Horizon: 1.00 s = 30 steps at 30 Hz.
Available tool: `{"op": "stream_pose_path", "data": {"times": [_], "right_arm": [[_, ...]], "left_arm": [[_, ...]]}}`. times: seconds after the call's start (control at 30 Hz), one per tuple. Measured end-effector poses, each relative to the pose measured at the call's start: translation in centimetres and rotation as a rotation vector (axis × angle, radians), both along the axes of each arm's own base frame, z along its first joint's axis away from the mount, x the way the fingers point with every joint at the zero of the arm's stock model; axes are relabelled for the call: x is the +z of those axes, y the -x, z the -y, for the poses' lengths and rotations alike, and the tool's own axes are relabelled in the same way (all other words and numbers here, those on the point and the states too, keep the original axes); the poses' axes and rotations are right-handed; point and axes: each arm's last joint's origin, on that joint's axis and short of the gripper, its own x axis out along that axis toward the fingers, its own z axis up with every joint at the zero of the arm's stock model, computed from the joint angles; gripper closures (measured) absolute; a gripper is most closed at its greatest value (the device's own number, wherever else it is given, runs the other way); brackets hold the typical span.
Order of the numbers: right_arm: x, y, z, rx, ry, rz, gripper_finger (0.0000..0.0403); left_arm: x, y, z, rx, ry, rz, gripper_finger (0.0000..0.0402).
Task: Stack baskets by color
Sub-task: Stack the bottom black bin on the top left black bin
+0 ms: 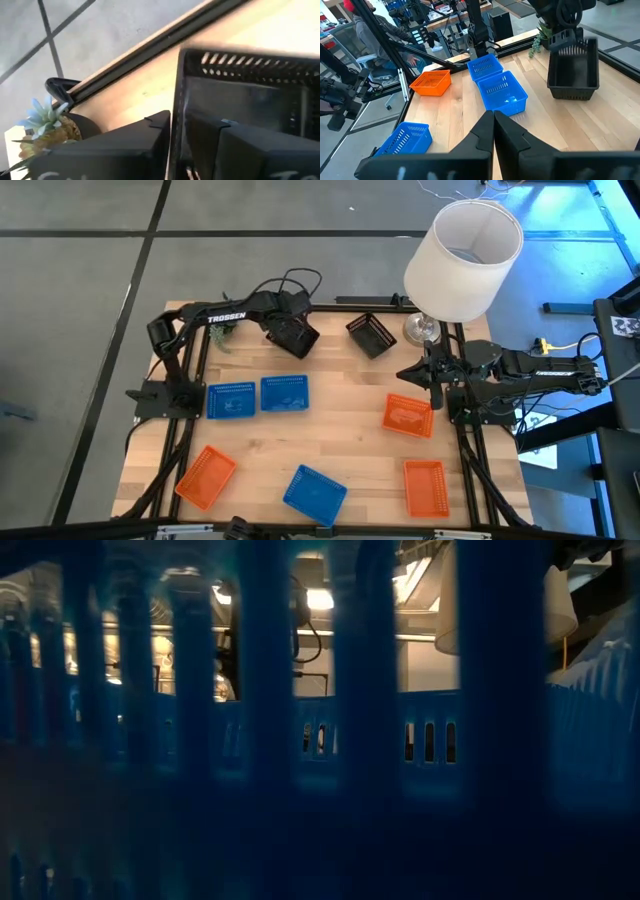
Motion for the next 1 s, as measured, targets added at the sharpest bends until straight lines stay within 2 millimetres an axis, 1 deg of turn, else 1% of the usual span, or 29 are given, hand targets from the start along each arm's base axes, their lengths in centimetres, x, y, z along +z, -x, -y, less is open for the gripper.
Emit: {"op": "stream_pose_path", "data": {"times": [0.1,0.27,0.37,0.43,0.53,0.63,0.77,0.87,0.93,1.0], "right_arm": [[0.0,0.0,0.0,0.000,0.000,0.000,0.0391],[0.0,0.0,0.0,0.002,0.006,0.000,0.0391],[0.0,0.0,0.0,0.009,0.031,0.003,0.0391],[0.0,0.0,0.0,0.008,0.028,0.003,0.0391],[0.0,0.0,0.0,0.011,0.040,0.002,0.0391],[0.0,0.0,0.0,0.022,0.076,0.003,0.0391],[0.0,0.0,0.0,0.022,0.076,0.003,0.0391],[0.0,0.0,0.0,0.021,0.074,0.003,0.0391],[0.0,0.0,0.0,0.021,0.075,0.003,0.0391],[0.0,0.0,0.0,0.021,0.074,0.003,0.0391]], "left_arm": [[-0.4,-0.1,-0.1,-0.003,0.017,-0.001,0.0336],[-0.1,-0.2,0.3,-0.021,0.018,0.003,0.0334],[1.7,-0.4,0.8,-0.036,-0.015,0.055,0.0334],[2.8,-0.2,1.2,-0.071,-0.032,0.063,0.0334],[3.2,-0.1,1.4,-0.133,-0.032,0.040,0.0334],[2.9,0.3,0.8,-0.130,-0.020,0.022,0.0334],[0.9,1.0,-0.3,-0.084,0.015,-0.003,0.0333],[-0.2,1.3,-0.7,-0.059,-0.002,0.032,0.0333],[-1.0,1.7,-0.8,-0.050,0.017,0.010,0.0333],[-1.5,1.9,-0.9,-0.044,0.014,0.011,0.0333]]}}
